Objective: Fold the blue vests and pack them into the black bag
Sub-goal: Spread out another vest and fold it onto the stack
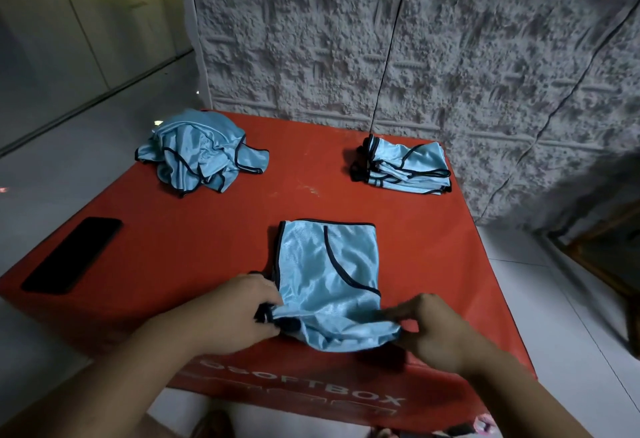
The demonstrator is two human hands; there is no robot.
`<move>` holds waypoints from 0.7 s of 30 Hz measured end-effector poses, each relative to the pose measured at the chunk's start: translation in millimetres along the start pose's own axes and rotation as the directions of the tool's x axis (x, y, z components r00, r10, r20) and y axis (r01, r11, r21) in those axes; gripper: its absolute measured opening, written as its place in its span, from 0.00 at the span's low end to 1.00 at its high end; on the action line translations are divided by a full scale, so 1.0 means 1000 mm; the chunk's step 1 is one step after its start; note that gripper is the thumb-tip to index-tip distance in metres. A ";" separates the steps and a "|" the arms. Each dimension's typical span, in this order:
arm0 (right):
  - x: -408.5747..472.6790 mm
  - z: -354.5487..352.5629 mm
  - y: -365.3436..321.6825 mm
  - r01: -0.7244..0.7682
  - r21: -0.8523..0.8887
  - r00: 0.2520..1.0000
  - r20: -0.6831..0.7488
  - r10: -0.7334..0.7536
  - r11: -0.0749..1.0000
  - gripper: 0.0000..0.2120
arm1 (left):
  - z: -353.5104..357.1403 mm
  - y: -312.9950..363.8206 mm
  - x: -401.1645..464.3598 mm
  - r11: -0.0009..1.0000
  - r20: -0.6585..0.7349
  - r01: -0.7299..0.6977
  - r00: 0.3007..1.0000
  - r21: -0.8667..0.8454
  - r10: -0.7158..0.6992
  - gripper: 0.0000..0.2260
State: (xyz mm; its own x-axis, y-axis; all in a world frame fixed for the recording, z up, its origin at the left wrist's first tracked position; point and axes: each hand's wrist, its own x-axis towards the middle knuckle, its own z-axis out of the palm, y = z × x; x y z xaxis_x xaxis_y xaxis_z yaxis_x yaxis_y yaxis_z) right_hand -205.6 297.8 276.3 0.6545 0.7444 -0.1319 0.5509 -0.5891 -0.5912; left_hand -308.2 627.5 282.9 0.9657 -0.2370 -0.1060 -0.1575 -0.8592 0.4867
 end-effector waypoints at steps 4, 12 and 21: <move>0.029 -0.023 -0.009 -0.059 0.304 0.977 -0.180 0.118 0.951 0.11 | -0.023 -0.004 0.027 0.935 -0.103 0.096 0.985 -0.341 -0.138 0.13; 0.118 -0.013 0.025 -0.226 0.512 0.778 -0.418 0.470 0.829 0.15 | -0.043 -0.037 0.125 0.831 -0.256 0.144 0.911 -0.537 -0.323 0.18; 0.151 0.003 0.033 -0.570 0.367 0.543 -0.503 0.672 0.735 0.12 | 0.002 -0.055 0.163 0.785 -0.464 0.326 0.663 -0.528 -0.587 0.22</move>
State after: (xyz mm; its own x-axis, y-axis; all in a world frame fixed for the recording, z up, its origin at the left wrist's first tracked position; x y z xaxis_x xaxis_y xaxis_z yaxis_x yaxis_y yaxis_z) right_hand -90.1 391.8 234.3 0.9864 -0.1497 -0.0684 -0.1579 -0.7424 -0.6511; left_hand -142.9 635.6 237.4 0.8287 0.5578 0.0461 0.2999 -0.5122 0.8048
